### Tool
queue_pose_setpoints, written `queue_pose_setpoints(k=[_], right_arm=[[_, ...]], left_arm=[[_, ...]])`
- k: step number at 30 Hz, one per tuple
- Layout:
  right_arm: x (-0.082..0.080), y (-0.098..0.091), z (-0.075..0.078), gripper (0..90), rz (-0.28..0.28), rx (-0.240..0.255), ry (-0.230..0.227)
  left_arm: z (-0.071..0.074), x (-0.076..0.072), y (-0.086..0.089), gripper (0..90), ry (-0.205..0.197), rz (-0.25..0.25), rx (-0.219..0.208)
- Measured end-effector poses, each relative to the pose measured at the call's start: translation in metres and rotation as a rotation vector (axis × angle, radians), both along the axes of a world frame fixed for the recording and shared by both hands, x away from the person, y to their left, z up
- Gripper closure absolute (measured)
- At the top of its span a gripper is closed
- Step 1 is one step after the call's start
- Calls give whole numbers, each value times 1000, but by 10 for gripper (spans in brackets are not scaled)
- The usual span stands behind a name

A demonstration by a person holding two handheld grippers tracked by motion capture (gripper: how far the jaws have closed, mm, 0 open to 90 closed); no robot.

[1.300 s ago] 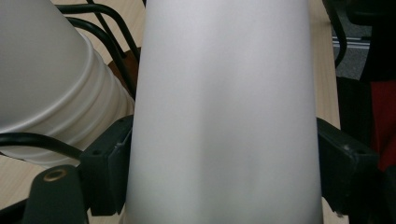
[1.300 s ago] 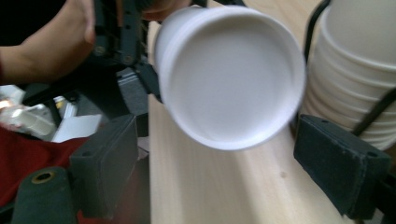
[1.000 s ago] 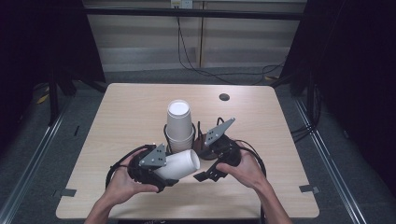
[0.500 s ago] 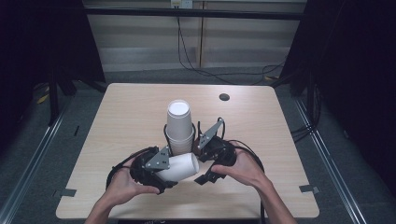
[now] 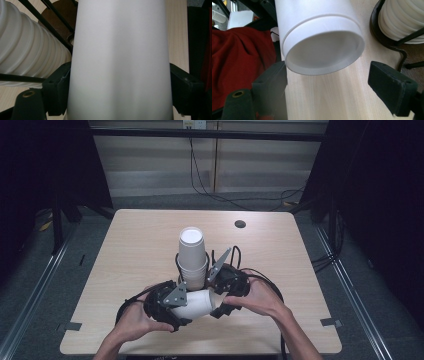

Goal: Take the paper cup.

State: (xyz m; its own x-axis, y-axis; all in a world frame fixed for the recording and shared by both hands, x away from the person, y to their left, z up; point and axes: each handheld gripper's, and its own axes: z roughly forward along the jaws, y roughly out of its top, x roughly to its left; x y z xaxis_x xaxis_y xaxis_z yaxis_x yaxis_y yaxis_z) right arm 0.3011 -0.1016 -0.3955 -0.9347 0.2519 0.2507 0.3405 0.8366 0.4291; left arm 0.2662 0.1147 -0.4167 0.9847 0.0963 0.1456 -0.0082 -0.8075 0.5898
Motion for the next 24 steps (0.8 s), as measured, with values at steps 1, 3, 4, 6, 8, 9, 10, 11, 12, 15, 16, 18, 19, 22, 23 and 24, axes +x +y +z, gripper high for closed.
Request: queue_pose_setpoints(k=[1,3,4,6,8,9,10,11,12,15,16,18,19,22,23,24], right_arm=[[0,1,0,159,3,-1,9],[1,3,-1,162,6,-13,18],[2,4,-3,166,20,-4,15],[1,7,-4,166,26,-20,32],[1,10,-5,167,38,-35,36],[1,12,-6,181,45,-40,40],[1,13,-7,206,54,-44,38],[1,14,-7,202,60,-47,37],[1,16,-7,204,61,-51,42],[2,19,-7,204,76,-56,50],[2,20,-8,202,79,-57,54],[3,22,-9,202,83,-60,64],[3,23,-10,202,87,-59,64],[2,27,-11,197,99,-62,69],[2,28,-12,189,108,-59,68],[2,29,-12,188,111,-54,62]], left_arm=[[1,0,0,180,-7,-2,-6],[1,0,-1,181,4,-12,-3],[1,-1,-2,181,0,-16,0],[0,-2,-5,181,1,-18,10],[-1,-3,-6,182,-2,-23,24],[-2,-3,-7,182,-2,-21,21],[-2,-3,-7,182,1,-22,30],[-3,-3,-8,182,6,-24,30],[-3,-3,-8,182,11,-26,35],[-4,-3,-8,182,13,-31,35],[-4,-3,-8,182,13,-32,37],[-5,-3,-9,181,16,-35,37],[-5,-3,-9,182,16,-36,35],[-4,-5,-10,182,15,-44,27],[-3,-5,-10,182,14,-46,28],[-3,-5,-10,182,17,-45,25]])
